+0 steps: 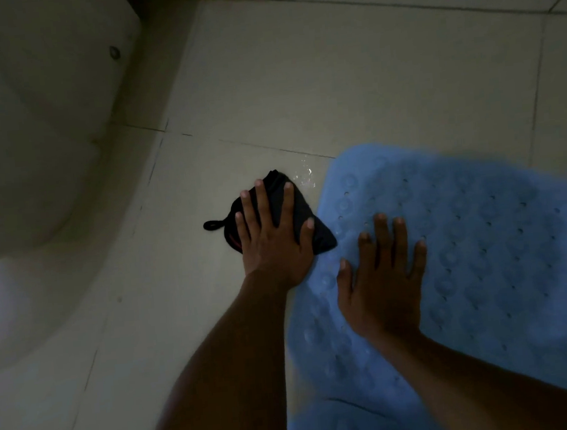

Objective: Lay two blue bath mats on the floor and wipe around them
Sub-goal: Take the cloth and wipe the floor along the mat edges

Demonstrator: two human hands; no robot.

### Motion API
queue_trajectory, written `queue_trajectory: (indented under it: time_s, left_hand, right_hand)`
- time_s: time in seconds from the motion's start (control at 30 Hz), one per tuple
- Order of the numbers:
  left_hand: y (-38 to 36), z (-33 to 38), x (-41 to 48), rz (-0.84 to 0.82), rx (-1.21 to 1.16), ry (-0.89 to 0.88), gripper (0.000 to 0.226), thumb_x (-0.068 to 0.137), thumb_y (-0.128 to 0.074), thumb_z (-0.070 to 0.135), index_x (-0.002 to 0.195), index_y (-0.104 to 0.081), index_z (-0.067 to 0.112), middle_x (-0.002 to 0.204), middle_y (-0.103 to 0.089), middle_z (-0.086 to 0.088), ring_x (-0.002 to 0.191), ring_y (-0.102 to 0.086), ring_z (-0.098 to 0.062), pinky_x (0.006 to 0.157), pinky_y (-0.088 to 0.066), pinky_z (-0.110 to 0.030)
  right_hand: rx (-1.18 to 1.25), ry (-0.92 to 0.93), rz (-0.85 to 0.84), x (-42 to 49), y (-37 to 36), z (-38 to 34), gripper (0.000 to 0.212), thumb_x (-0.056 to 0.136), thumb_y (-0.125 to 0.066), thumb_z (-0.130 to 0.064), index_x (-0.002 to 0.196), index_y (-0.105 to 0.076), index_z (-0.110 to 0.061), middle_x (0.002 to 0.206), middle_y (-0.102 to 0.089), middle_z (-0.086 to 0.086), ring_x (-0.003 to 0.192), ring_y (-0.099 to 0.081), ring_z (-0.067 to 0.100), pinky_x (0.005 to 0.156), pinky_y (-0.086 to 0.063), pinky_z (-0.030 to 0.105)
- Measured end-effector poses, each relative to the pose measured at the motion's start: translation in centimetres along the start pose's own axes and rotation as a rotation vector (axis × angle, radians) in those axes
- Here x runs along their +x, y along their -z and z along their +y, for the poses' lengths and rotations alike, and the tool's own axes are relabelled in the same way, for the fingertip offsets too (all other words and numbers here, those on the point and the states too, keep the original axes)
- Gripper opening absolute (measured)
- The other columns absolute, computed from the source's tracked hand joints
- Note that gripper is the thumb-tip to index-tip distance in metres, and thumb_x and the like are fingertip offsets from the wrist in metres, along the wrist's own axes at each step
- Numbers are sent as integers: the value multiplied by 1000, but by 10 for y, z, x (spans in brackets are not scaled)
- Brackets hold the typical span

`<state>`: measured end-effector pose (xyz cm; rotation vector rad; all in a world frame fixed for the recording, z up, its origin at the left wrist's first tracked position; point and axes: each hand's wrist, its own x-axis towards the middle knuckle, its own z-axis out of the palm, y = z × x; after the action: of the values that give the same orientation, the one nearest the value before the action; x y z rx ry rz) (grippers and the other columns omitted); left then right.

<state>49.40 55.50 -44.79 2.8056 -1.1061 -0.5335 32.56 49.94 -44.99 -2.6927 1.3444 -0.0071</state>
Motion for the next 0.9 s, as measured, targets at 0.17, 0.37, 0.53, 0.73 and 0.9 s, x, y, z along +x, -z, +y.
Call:
queue_trajectory:
  time_s: [0.17, 0.37, 0.53, 0.73, 0.9]
  left_hand:
    - [4, 3, 22, -3, 32, -59, 73, 98, -14, 64, 160, 12, 35, 166, 26, -9, 152, 26, -34, 120, 17, -49]
    - [4, 4, 21, 12, 28, -68, 73, 97, -12, 63, 161, 6, 33, 168, 19, -10, 153, 21, -35, 123, 11, -51]
    - [4, 18, 42, 30, 7, -17, 74, 96, -8, 64, 161, 6, 33, 168, 18, -12, 153, 20, -36, 124, 8, -55]
    - [12, 35, 93, 53, 60, -152, 70, 99, -11, 62, 162, 2, 34, 169, 14, -11, 154, 16, -35, 122, 11, -51]
    - [17, 51, 124, 75, 76, -221, 71, 98, -8, 63, 162, -3, 33, 170, 11, -12, 155, 13, -36, 122, 9, -51]
  right_hand:
    - [18, -7, 8, 1, 0, -2, 60, 97, -44, -44, 141, -54, -4, 163, -26, 18, 155, -13, 36, 121, -12, 62]
    - [96, -16, 110, 12, 6, 1, 52, 90, -56, -39, 131, -58, -7, 150, -48, 17, 142, -40, 39, 111, -28, 57]
    - [42, 137, 104, 77, 22, 38, 46, 93, -47, -34, 134, -54, -15, 146, -51, 8, 136, -45, 33, 105, -33, 52]
    - [54, 170, 66, 88, 11, 56, 60, 94, -45, -39, 147, -44, -10, 151, -46, 10, 141, -38, 32, 112, -30, 51]
    - [87, 155, 9, 90, 8, 59, 76, 95, -42, -45, 157, -26, -4, 165, -22, 17, 155, -16, 32, 124, -17, 53]
